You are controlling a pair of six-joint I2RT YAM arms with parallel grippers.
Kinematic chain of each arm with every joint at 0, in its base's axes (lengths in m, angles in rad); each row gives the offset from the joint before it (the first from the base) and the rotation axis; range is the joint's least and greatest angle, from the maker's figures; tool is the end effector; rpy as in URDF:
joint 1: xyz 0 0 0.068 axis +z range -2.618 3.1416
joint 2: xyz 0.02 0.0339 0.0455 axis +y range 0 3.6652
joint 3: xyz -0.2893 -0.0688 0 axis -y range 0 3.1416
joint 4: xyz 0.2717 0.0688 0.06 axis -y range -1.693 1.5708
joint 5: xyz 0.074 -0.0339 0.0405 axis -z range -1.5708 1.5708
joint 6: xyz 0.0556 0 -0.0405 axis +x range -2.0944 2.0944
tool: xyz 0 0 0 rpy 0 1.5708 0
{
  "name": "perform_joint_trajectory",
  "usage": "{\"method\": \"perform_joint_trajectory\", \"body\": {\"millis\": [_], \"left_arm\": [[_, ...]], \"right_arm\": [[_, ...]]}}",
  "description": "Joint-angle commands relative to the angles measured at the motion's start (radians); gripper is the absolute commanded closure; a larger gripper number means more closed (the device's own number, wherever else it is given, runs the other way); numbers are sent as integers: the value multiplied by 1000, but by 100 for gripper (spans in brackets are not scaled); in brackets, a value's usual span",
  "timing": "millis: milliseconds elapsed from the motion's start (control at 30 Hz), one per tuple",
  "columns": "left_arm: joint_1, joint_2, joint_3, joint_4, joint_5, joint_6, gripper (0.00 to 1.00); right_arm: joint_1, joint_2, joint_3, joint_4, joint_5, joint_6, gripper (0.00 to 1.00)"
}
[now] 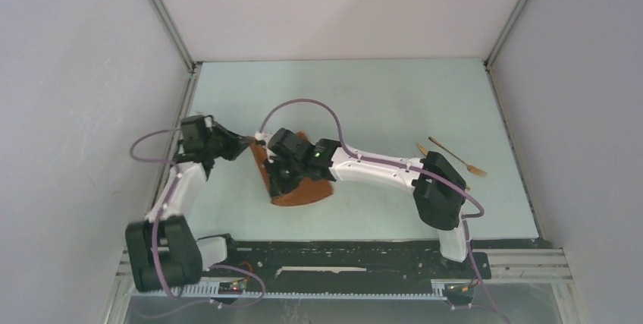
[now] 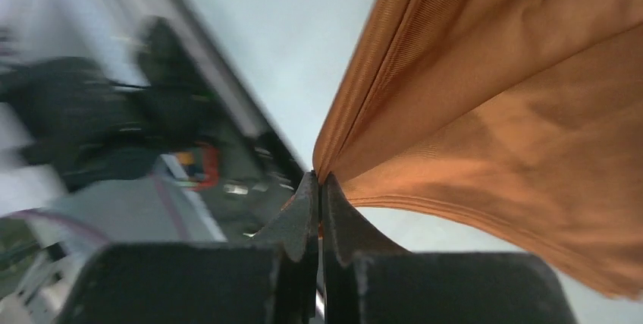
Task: Fold the napkin into a case and place the utensils inside
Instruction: Turn over the upper triangle folded napkin at the center of the board.
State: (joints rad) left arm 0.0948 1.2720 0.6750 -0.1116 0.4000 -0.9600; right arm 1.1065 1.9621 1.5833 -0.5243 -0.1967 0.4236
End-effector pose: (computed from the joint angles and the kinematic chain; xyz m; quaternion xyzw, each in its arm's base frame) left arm 0.2891 0.0057 0.2054 -0.3764 0.8112 -0.3356 0.2961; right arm 0.2073 0.4381 0.2353 -0.3452 0.8752 0.2928 0.1710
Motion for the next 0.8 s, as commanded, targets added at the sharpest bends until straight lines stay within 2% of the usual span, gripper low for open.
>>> {"method": "perform_joint_trajectory", "body": {"millis": [0,100,200,267,400,467,533,633,767], "left_arm": [[170,-258,152,-325,-70,174,100],[185,-373,290,-510,-163,246,100],[142,-382,355,-524,-218,253,100],[52,-329,379,-505,-292,256,100],[-156,-147,337,-350,-391,211,100],[-239,-24,326,-264,-473,197,100],[-290,151,359,-209,-480,188,100],[-363,372,462,-174,-474,183,100],[-466,528,576,-154,-490,170,100]], "right_arm": [[87,-18,148,97,-253,69,100],[97,-30,148,264,-414,159,100],[58,-79,-20,558,-559,324,100],[14,-92,-150,732,-624,423,100],[-86,-80,-401,999,-680,518,100],[-132,-53,-521,1157,-707,566,100],[-180,-14,-624,1274,-732,588,100],[-249,37,-751,1391,-749,593,100],[-334,63,-894,1466,-752,579,100]]}}
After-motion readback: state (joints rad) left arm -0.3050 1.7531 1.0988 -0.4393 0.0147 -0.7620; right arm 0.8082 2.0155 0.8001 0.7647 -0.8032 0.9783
